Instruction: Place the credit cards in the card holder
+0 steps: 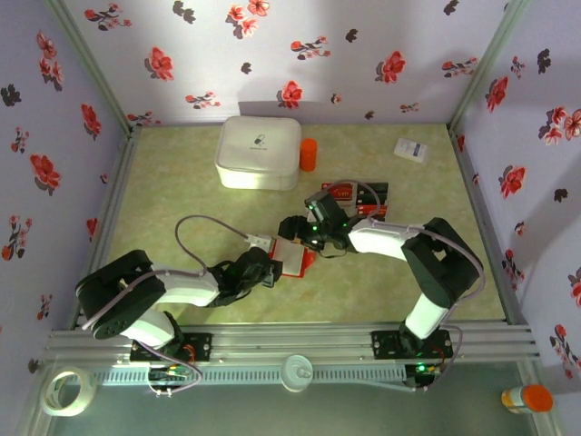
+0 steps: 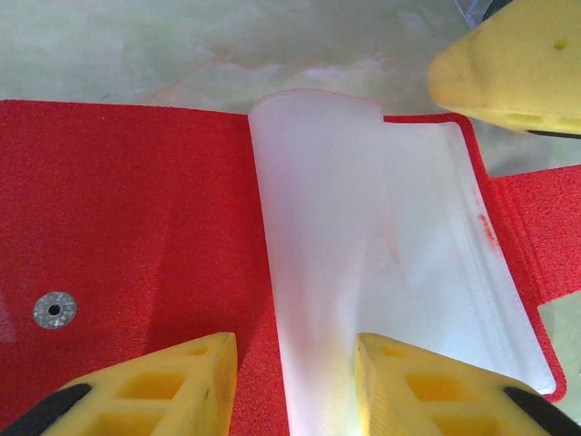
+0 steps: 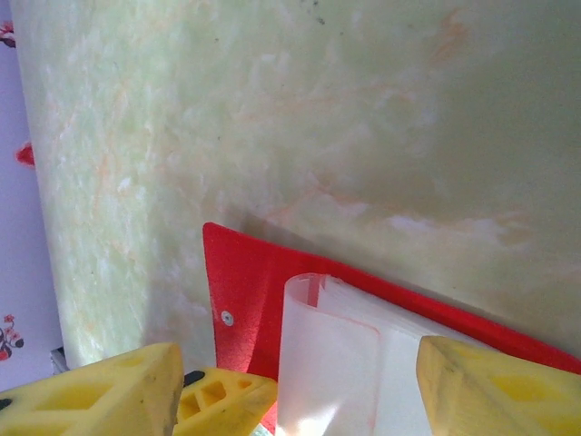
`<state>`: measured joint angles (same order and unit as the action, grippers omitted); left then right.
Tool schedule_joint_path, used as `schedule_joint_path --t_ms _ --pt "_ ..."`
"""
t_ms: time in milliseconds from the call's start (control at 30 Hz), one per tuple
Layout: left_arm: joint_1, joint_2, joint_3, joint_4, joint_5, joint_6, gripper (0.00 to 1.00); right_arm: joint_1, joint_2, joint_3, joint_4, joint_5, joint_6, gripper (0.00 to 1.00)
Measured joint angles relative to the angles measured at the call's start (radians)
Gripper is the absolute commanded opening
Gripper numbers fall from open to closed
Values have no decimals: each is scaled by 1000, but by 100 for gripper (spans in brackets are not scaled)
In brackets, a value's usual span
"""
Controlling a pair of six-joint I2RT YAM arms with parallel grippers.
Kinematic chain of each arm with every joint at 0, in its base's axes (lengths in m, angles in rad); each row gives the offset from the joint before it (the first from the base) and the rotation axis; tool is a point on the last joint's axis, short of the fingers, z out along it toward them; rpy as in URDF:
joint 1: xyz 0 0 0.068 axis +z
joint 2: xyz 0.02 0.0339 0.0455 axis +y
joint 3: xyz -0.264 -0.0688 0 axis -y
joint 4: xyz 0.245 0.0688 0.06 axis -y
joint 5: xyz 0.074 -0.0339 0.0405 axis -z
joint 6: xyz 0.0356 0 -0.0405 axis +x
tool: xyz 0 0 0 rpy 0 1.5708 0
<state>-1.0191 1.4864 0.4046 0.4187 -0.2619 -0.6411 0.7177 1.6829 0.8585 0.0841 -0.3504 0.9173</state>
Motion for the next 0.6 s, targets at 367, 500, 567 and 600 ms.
schedule_joint_path --t_ms 367,500,567,600 --pt "0 0 0 0 0 0 38 0 34 -26 77 -14 22 65" --pt "0 0 0 0 0 0 39 0 47 -26 97 -26 29 65" --pt "0 0 0 0 0 0 39 2 54 -26 101 -31 30 64" --pt "0 0 0 0 0 0 39 2 58 -25 103 -32 30 64"
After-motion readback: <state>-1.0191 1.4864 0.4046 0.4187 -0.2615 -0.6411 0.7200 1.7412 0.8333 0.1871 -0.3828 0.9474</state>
